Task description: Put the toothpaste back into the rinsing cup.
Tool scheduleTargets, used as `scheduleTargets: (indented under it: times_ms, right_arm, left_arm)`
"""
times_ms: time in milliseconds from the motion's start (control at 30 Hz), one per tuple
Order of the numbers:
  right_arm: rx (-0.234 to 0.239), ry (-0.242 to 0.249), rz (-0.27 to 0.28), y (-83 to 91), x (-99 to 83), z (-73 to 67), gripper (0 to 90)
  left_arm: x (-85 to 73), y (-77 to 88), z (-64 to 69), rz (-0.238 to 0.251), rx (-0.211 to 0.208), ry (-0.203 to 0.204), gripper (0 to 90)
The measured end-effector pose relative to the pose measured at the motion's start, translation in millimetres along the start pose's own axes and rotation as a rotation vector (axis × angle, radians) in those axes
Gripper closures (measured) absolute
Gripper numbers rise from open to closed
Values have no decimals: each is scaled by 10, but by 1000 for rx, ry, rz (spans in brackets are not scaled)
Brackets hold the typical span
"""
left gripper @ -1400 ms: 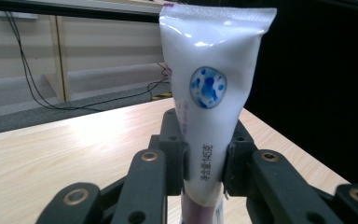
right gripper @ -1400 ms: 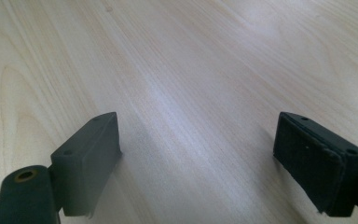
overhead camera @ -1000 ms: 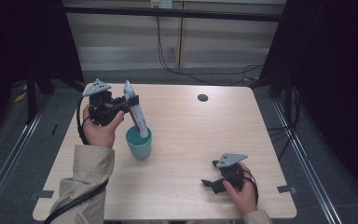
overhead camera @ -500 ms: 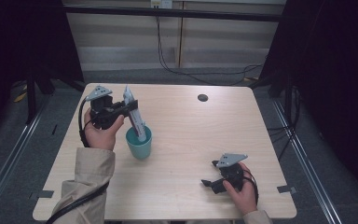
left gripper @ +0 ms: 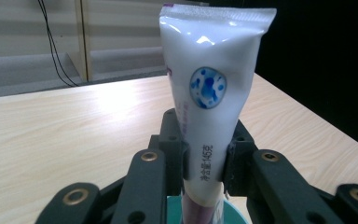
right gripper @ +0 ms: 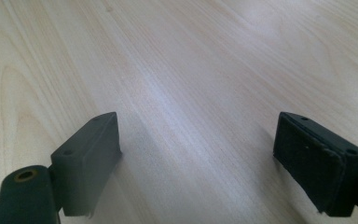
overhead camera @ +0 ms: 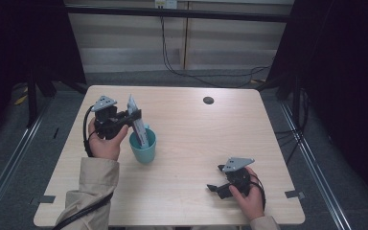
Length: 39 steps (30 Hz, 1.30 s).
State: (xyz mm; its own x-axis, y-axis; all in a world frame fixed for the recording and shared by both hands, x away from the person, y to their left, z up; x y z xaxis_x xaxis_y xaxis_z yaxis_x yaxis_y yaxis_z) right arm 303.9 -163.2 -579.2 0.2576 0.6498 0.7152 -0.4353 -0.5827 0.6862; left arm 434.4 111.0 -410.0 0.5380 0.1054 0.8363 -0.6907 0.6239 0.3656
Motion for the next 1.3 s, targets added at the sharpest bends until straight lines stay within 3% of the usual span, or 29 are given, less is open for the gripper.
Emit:
scheduleTargets:
  times_ms: [1300]
  right_arm:
    - [0, 1, 0, 0, 0, 1, 140]
  left_arm:
    - [-363, -106, -96, -21, 22, 20, 739]
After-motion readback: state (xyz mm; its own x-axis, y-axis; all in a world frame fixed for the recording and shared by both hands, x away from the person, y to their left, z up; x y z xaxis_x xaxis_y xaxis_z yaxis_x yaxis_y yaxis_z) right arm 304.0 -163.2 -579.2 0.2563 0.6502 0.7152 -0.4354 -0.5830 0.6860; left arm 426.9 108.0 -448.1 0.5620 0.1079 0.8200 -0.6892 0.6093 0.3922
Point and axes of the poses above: each handheld gripper's, and its own axes: y roughly backward along the jaws, x roughly out of its top, z roughly to its right, the point moved 10 cm from there along -y, roughly forward along the jaws, and after that the axes turned 13 degrees about y, right-handed, at the moved point
